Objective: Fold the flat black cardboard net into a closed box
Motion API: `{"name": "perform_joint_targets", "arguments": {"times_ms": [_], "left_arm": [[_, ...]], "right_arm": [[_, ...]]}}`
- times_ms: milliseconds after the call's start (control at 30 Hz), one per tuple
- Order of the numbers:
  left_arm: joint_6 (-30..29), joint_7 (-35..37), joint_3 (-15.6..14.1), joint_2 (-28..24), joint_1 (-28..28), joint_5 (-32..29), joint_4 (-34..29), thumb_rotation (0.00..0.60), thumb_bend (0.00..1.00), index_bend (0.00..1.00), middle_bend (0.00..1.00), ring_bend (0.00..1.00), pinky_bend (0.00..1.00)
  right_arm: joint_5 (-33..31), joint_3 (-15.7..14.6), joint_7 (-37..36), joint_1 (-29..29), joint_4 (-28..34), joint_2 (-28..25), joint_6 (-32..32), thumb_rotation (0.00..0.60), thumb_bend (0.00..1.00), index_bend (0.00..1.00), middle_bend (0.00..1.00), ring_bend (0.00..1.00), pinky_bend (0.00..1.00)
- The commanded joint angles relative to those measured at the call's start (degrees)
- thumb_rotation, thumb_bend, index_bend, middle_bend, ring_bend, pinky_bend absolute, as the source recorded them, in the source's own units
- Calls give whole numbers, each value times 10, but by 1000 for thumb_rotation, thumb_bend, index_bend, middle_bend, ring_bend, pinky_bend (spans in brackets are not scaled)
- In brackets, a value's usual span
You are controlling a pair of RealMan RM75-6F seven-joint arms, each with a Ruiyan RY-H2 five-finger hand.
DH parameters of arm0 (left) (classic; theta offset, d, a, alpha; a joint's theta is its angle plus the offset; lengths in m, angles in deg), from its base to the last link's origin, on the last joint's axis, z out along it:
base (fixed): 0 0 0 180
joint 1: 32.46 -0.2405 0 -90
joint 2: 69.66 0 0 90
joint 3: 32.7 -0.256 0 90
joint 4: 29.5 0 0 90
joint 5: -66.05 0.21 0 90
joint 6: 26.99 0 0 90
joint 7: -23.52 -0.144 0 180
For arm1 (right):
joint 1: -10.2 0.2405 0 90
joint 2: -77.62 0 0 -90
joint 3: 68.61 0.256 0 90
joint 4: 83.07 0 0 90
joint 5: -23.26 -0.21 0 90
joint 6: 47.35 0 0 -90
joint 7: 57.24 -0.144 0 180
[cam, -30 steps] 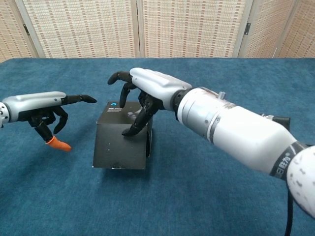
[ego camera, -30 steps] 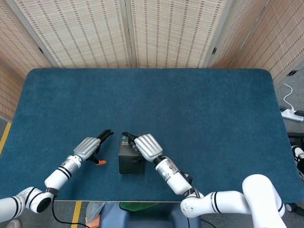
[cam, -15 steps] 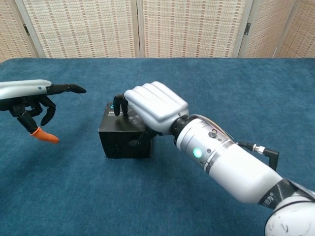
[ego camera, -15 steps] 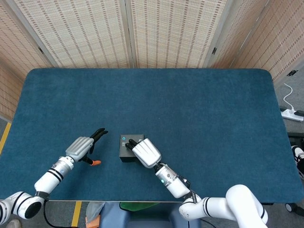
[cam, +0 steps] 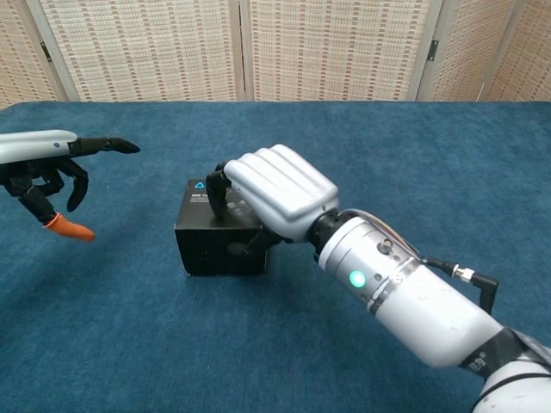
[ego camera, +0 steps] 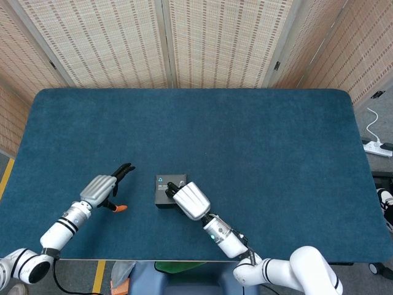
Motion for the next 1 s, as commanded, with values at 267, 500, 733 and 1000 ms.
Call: {"name": "perform_joint_targets", "arguments": {"times_ms": [267,500,733,1000], "left_arm": [[-181,-179,22,30,-75,-37,13,600,199,0,0,363,639],[-291,-221,24,31,-139,-37,12,600,203,11,73,218,367],[-354,-218,7,22,-196,-14,9,600,202,33,105,157,268],[-405,-209,-23,4,-260,16,-22,600,202,33,104,136,223]], "right_arm": [[34,-8,-24,-71,194,-181,72,600,372,91,201,290,549],[-16,-41,7,-176,349,-365,118,600,381,91,190,178,394],[-26,-80,-101,-266,403,-503,151,600,385,91,164,134,297],[-17,-108,-212,-360,364,-528,200,600,390,91,150,115,255]]}}
